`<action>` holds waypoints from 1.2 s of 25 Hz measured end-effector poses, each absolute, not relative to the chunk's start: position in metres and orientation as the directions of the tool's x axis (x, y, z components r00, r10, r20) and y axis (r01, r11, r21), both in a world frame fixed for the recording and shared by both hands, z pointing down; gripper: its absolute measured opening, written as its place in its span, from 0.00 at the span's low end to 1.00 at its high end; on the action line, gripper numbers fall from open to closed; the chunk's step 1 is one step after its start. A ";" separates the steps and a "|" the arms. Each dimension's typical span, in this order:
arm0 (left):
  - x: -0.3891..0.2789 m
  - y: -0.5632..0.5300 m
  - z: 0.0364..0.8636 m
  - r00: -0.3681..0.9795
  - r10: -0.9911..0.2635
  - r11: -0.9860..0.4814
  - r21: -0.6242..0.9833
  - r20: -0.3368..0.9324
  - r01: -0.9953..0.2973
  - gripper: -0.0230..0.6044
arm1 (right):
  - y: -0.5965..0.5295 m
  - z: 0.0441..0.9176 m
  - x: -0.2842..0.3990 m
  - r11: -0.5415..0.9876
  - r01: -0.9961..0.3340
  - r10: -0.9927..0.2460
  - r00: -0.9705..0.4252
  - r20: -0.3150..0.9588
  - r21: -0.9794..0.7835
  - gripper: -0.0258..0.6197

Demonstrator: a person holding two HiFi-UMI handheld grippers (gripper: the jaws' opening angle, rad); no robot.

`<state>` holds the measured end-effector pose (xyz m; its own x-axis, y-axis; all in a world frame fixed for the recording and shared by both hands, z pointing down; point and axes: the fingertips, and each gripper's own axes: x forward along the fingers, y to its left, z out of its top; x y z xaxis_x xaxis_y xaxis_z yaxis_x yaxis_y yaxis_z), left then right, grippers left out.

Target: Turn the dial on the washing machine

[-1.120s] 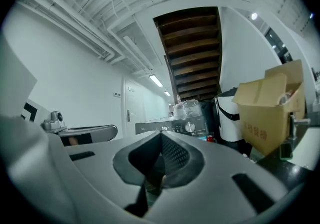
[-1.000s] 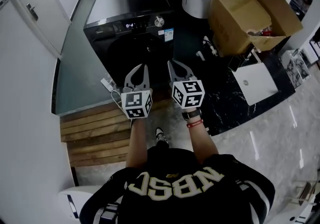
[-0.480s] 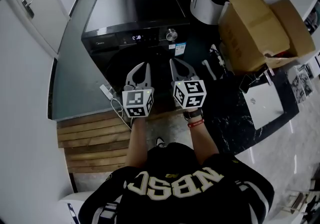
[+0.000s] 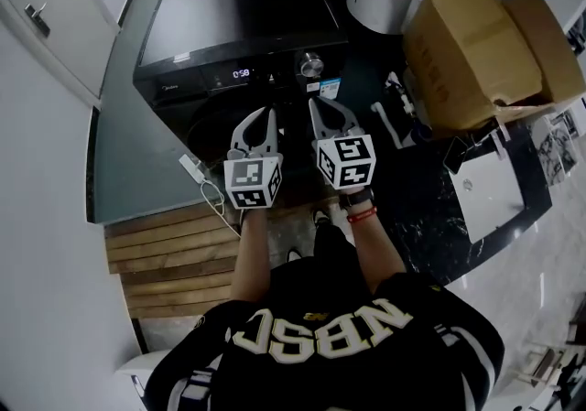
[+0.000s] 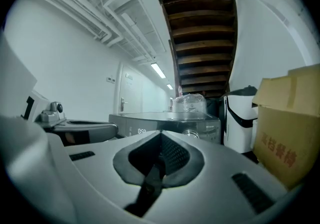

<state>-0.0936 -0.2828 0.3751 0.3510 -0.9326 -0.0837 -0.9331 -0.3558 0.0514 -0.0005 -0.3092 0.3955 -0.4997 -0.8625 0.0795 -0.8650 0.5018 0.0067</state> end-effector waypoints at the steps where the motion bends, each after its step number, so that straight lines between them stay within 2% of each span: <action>1: -0.093 -0.288 0.375 0.349 -0.933 -0.354 0.051 -0.082 -0.934 0.06 | -0.315 0.396 -0.001 0.506 -0.862 -0.861 -0.501 0.088 0.037 0.05; 7: -0.089 -0.305 0.382 0.336 -0.939 -0.340 0.068 -0.072 -0.938 0.06 | -0.350 0.393 -0.001 0.532 -0.811 -0.847 -0.517 0.125 0.244 0.07; 12: -0.090 -0.312 0.392 0.320 -0.945 -0.325 0.076 -0.062 -0.943 0.06 | -0.369 0.395 -0.010 0.547 -0.698 -0.827 -0.535 0.173 0.462 0.11; 17: -0.098 -0.316 0.395 0.308 -0.950 -0.311 0.075 -0.054 -0.947 0.06 | -0.384 0.413 -0.022 0.542 -0.580 -0.819 -0.528 0.227 0.608 0.16; 25: -0.101 -0.318 0.404 0.304 -0.952 -0.306 0.077 -0.037 -0.949 0.06 | -0.405 0.436 -0.030 0.431 -0.300 -0.851 -0.447 0.274 0.851 0.28; 30: -0.105 -0.319 0.407 0.301 -0.953 -0.302 0.076 -0.033 -0.950 0.06 | -0.421 0.455 -0.029 0.380 -0.105 -0.872 -0.373 0.317 0.919 0.37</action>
